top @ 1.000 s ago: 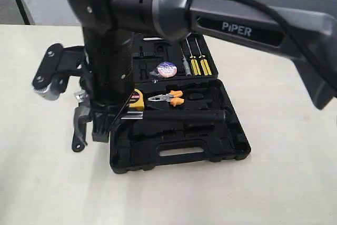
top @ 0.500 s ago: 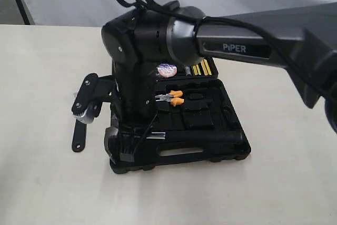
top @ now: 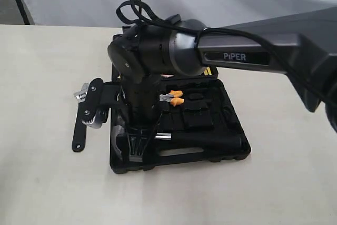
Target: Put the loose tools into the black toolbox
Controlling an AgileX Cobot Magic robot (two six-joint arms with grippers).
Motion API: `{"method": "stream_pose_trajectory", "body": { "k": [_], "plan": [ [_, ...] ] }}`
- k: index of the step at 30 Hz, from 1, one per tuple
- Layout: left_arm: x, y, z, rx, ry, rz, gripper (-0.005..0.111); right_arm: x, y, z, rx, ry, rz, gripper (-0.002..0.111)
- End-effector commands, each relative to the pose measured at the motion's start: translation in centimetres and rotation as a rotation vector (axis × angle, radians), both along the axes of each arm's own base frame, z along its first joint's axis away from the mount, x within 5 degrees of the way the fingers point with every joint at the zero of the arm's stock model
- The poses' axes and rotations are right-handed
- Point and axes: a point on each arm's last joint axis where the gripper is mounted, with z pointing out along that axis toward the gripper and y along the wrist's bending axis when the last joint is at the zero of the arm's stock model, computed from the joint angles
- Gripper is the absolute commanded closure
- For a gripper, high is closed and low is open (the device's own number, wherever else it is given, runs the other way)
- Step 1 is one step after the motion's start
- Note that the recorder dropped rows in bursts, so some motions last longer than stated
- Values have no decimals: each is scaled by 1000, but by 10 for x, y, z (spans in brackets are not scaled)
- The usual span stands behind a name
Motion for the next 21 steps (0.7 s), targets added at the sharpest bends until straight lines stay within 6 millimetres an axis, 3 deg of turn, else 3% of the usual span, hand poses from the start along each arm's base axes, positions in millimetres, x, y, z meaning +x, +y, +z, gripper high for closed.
{"method": "stream_pose_trajectory", "body": {
  "k": [1,4,10,13,19,21],
  "plan": [
    [-2,0,-1,-27,-5,1,105,2,-2,6,-2,-15,1,34],
    [-2,0,-1,-27,-5,1,105,2,-1,21,18,-20,-12,14],
    [-2,0,-1,-27,-5,1,105,0,-1,40,51,-31,-19,11],
    [-2,0,-1,-27,-5,1,105,-2,0,37,64,2,-15,11],
    [-2,0,-1,-27,-5,1,105,-2,1,12,51,54,-1,11],
    [-2,0,-1,-27,-5,1,105,-1,0,4,43,72,-9,18]
  ]
}}
